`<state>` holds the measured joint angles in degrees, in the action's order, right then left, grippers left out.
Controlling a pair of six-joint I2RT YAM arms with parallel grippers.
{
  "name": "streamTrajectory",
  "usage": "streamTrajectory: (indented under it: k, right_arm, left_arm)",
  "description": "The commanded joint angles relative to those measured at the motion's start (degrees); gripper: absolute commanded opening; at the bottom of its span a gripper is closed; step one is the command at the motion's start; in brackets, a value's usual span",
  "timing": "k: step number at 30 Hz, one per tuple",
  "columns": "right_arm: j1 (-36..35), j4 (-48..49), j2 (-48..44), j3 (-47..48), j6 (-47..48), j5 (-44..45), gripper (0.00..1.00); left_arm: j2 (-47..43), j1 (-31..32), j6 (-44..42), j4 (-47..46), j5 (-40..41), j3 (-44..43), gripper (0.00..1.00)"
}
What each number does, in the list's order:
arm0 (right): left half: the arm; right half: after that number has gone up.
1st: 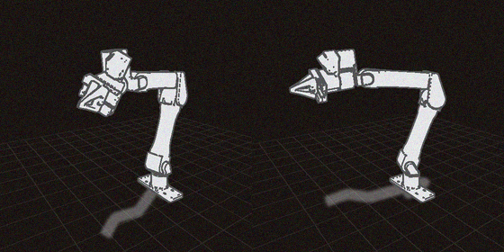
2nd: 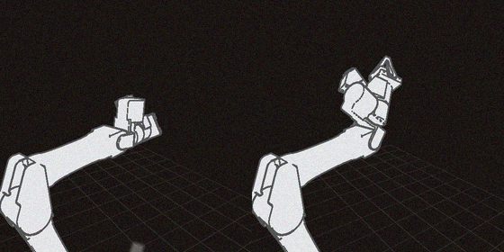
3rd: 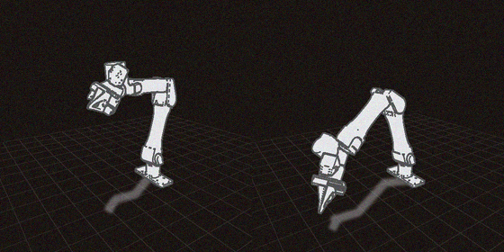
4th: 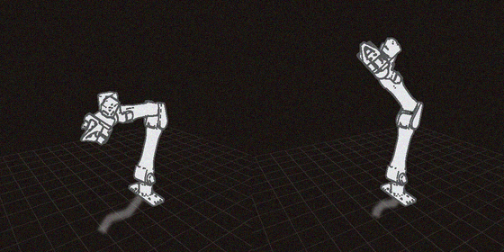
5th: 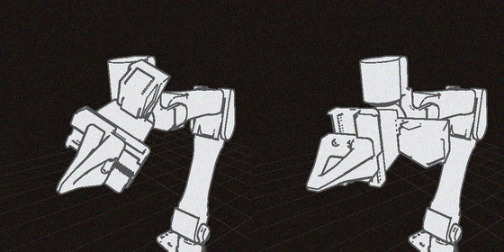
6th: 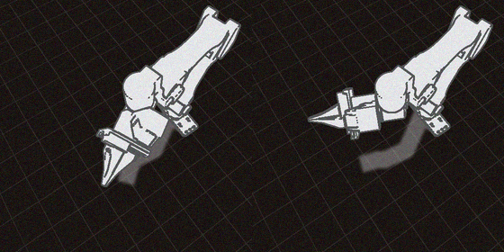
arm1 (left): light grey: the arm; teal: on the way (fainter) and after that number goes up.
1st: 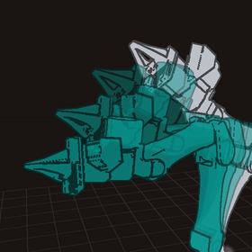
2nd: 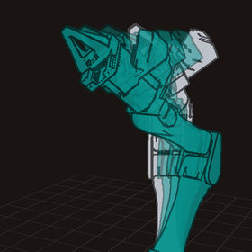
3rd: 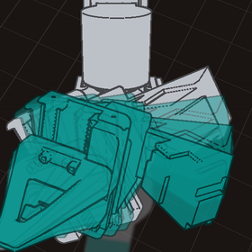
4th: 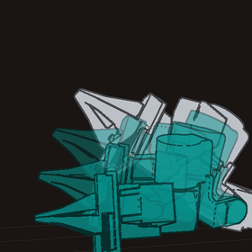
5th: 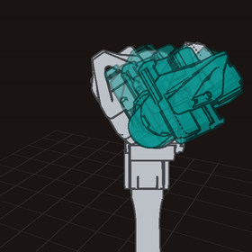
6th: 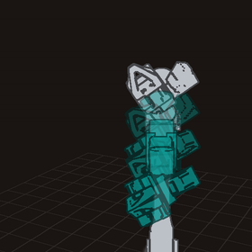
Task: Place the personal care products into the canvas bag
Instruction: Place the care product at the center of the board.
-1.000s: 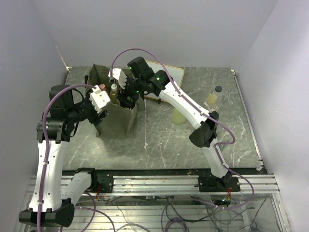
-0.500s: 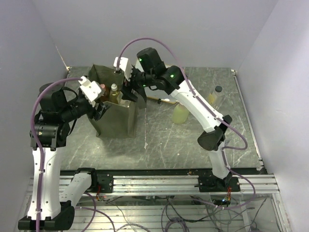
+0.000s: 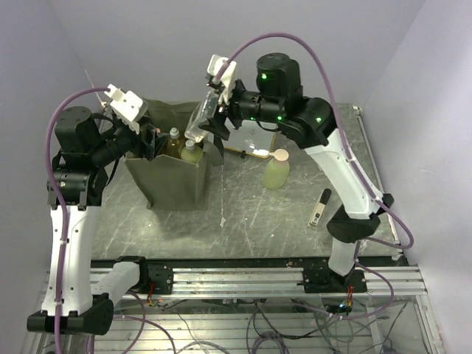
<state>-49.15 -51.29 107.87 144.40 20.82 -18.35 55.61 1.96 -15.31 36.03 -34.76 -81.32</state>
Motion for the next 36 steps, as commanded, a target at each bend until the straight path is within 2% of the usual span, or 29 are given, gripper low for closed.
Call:
streamTrajectory:
  k: [1, 9, 18, 22, 28, 36]
  right_arm:
    - [0.0, 8.7, -7.8, -1.8, 1.1, 2.0, 0.0]
    - [0.1, 7.3, -15.5, -14.3, 5.8, 2.4, 0.0]
    - [3.3, 12.2, -23.4, -40.5, 7.4, -3.0, 0.0]
    - [5.2, 17.1, -25.6, -52.6, 5.9, -5.6, 0.0]
    - [5.6, 30.0, -27.7, -68.1, -0.4, 1.4, 0.0]
    - [5.6, 38.9, -28.7, -77.3, -7.3, 7.6, 0.0]
  left_arm:
    - [1.8, -0.5, 3.9, -3.8, 0.0, -2.3, 0.78]
    - [3.4, -0.1, 5.0, -5.2, -2.8, -2.9, 0.79]
    - [6.3, 1.3, 4.3, -2.0, -1.9, -6.0, 0.84]
    - [6.3, 2.4, 4.2, -2.1, 0.2, -6.1, 0.9]
    - [7.3, 4.1, 4.6, -1.4, 4.2, -6.8, 0.96]
    - [9.6, 9.4, 3.7, 0.0, 10.3, -8.3, 0.96]
